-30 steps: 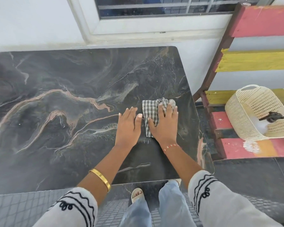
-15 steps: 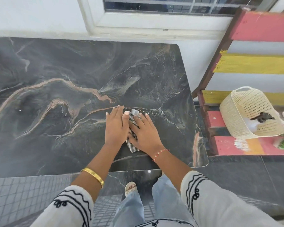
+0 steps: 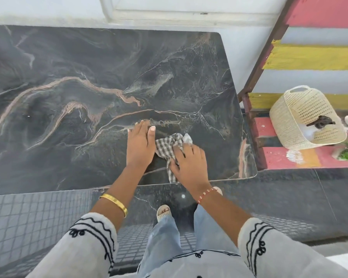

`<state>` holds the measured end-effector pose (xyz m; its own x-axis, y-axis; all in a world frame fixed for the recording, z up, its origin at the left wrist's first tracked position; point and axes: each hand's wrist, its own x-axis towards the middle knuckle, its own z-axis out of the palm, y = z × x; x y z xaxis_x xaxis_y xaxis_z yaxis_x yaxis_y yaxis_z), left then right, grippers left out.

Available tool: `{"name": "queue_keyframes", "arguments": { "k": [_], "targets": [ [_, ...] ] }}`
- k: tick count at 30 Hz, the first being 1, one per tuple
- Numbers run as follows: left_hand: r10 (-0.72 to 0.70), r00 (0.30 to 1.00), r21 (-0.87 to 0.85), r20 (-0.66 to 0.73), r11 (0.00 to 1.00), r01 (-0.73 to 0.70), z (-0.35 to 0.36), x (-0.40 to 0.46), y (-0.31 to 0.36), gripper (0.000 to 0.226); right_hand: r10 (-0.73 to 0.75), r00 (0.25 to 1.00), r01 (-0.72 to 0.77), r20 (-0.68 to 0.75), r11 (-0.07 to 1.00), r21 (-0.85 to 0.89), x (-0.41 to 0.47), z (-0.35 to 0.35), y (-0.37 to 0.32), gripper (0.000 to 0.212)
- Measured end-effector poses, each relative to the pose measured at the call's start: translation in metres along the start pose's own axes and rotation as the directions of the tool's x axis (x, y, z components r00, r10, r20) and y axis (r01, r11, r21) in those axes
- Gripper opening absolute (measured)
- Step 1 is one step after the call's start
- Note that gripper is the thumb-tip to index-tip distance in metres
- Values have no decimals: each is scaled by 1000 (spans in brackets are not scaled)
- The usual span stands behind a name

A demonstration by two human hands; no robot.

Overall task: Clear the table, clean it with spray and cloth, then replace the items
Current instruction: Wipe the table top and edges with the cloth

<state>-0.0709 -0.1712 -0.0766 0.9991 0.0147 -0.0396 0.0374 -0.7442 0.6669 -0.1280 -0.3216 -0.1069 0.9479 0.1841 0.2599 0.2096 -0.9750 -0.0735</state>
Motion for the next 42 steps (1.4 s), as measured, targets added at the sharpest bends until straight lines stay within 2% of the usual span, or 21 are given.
{"name": "queue_keyframes", "arguments": {
  "k": [4, 8, 10, 12, 16, 19, 22, 23, 24, 25, 26, 28, 29, 30, 31, 32, 34, 35, 37, 40, 42],
  "targets": [
    [-9, 1000, 18, 0, 1000, 9, -7, -5, -3, 64, -220, 974, 223, -49, 970, 98, -8, 1, -28, 36],
    [-17, 1000, 11, -15, 1000, 18, -7, -7, 9, 53, -453, 890, 455, -50, 880, 138, -19, -6, -1, 30],
    [-29, 1000, 11, -9, 1000, 29, 0, -11, 18, 52, -517, 856, 516, -22, 849, 114, -24, -14, 18, 30],
    [-25, 1000, 1, 1, 1000, 25, 10, -16, 31, 56, -525, 851, 524, -13, 847, 93, -27, -21, 40, 29],
    [-41, 999, -21, 14, 999, 41, 31, -29, 59, 49, -447, 894, 446, 9, 894, 44, -33, -34, 87, 24],
    [-60, 998, -39, -6, 997, 59, 42, -39, 77, 47, -315, 941, 318, 123, 948, -5, -42, -45, 123, 29],
    [-54, 999, -57, 4, 997, 54, 55, -49, 100, 47, -52, 967, 40, 249, 998, 54, -45, -69, 152, 33],
    [-44, 999, -66, 14, 997, 44, 59, -51, 108, 47, 65, 939, -99, 337, 992, 84, -44, -80, 161, 31],
    [-33, 999, -72, 29, 997, 35, 64, -54, 117, 47, 164, 881, -254, 444, 955, 150, -42, -90, 170, 27],
    [-18, 999, -75, 45, 997, 22, 70, -56, 126, 48, 231, 808, -431, 541, 858, 279, -40, -101, 180, 24],
    [-3, 998, -78, 66, 997, 8, 75, -58, 135, 48, 266, 735, -599, 624, 687, 412, -40, -110, 191, 27],
    [33, 993, -93, 113, 995, -22, 86, -62, 154, 48, 248, 565, -825, 787, 180, 535, -41, -123, 212, 35],
    [57, 989, -103, 134, 994, -44, 92, -64, 165, 47, 175, 501, -848, 847, -94, 521, -44, -126, 223, 37],
    [81, 985, -117, 150, 991, -64, 96, -66, 174, 46, 97, 471, -814, 877, -337, 474, -47, -126, 230, 40],
    [96, 981, -131, 166, 989, -75, 101, -68, 184, 44, 57, 457, -757, 888, -500, 422, -50, -123, 236, 44],
    [108, 978, -150, 181, 985, -81, 107, -70, 196, 45, 48, 453, -700, 890, -598, 389, -53, -118, 244, 49],
    [102, 967, -201, 234, 978, -55, 115, -75, 216, 46, 76, 453, -639, 888, -667, 383, -53, -111, 252, 56],
    [101, 959, -248, 264, 968, -34, 120, -78, 229, 45, 108, 460, -627, 881, -663, 409, -52, -109, 256, 55],
    [124, 939, -342, 320, 940, -8, 128, -86, 253, 41, 197, 471, -611, 860, -630, 479, -50, -112, 257, 46],
    [167, 894, -419, 415, 908, 25, 146, -94, 282, 32, 238, 490, -597, 839, -609, 522, -49, -114, 261, 34],
    [137, 882, -462, 451, 881, 99, 156, -93, 294, 25, 287, 522, -611, 803, -532, 587, -51, -112, 268, 28]
  ]
}}
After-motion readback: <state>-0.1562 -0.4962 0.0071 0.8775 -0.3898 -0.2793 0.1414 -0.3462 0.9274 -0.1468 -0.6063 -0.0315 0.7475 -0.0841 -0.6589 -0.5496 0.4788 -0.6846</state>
